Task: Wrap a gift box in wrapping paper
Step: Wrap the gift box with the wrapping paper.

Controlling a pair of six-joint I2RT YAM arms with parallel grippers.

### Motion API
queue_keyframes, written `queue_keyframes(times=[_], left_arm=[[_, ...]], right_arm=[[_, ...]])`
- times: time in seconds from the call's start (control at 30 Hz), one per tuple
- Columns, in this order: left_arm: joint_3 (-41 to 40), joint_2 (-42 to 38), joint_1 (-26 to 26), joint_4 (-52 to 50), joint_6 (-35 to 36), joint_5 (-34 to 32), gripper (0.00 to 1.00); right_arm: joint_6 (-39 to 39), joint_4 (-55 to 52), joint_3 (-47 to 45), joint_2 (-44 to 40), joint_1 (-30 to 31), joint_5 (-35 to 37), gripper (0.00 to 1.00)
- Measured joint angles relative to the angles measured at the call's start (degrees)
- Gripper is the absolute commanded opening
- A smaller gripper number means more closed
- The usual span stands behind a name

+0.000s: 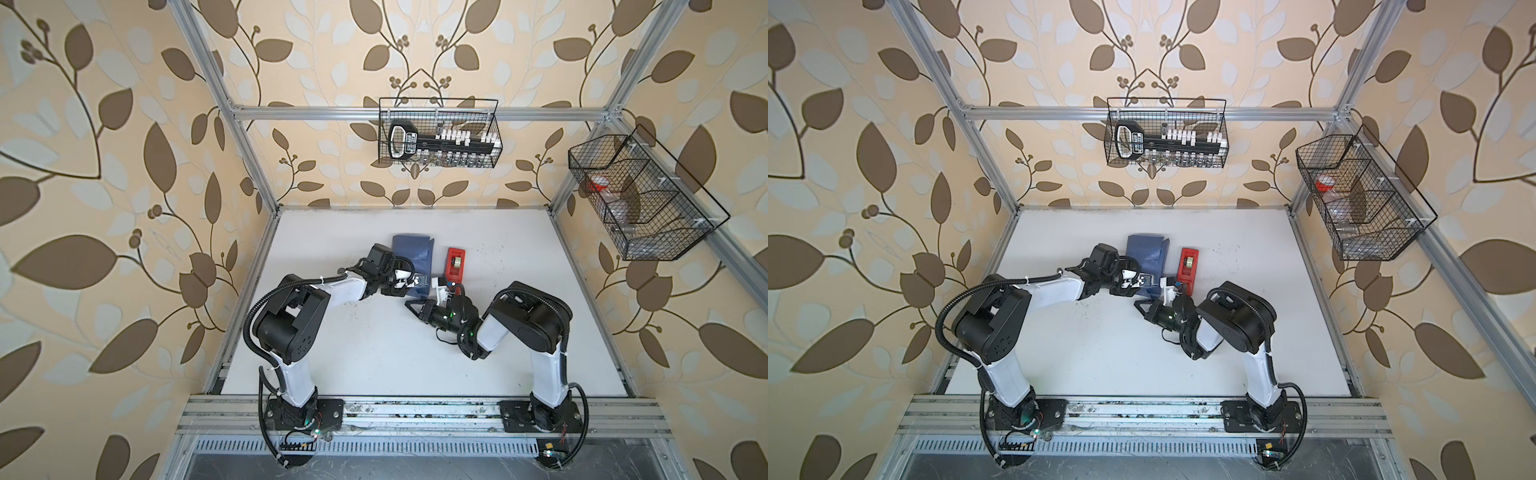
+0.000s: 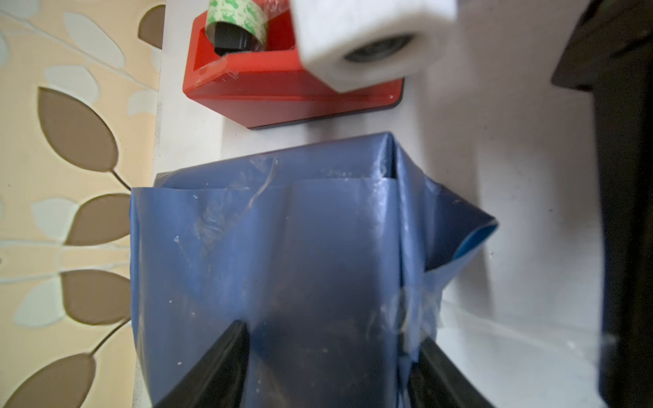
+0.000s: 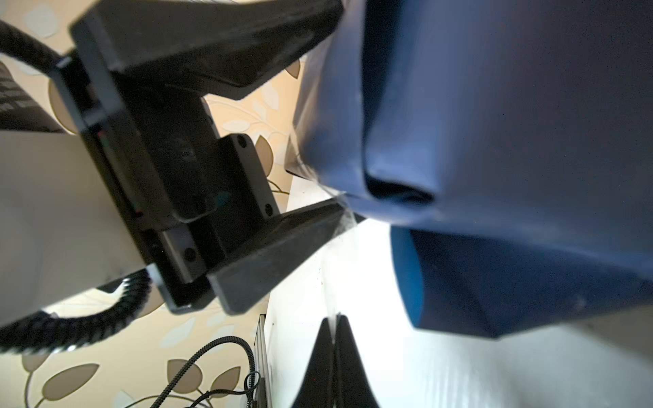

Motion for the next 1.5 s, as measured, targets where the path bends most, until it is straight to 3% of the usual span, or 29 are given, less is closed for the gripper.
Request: queue_keyframes(times=[0.53, 0.7, 0.83, 1.0, 1.13, 1.33, 1.5], left_arm=[[0.3, 0.0, 0.0, -0.5, -0.4, 0.1, 0.66], [0.4, 0.0, 0.0, -0.7, -0.4, 0.1, 0.66], [0.6, 0.0, 0.0, -1.1, -0.5, 0.1, 0.66], [0.8, 0.1, 0.0, -1.3, -0.5, 0.1, 0.66], [0.8, 0.1, 0.0, -1.3, -0.5, 0.1, 0.66], [0.8, 0.1, 0.0, -1.3, -0.5, 0.1, 0.66], [0.9, 0.2, 0.0, -1.5, -0.5, 0.1, 0.66]], right_arm=[[-0.5, -3.7, 2.9, 2.1, -1.3, 3.7, 0.01], [-0.8, -6.1, 2.8, 0.7, -1.5, 5.7, 0.3], [-2.4, -9.9, -0.5, -4.9, -1.5, 6.7, 0.47], [-4.8, -14.2, -4.8, -13.0, -1.5, 6.5, 0.53], [-7.3, -18.4, -5.7, -16.6, -1.5, 5.8, 0.49], [-10.8, -23.8, -5.7, -20.4, -1.5, 4.3, 0.33], [-13.5, -23.9, -5.6, -23.4, -2.2, 2.9, 0.09]])
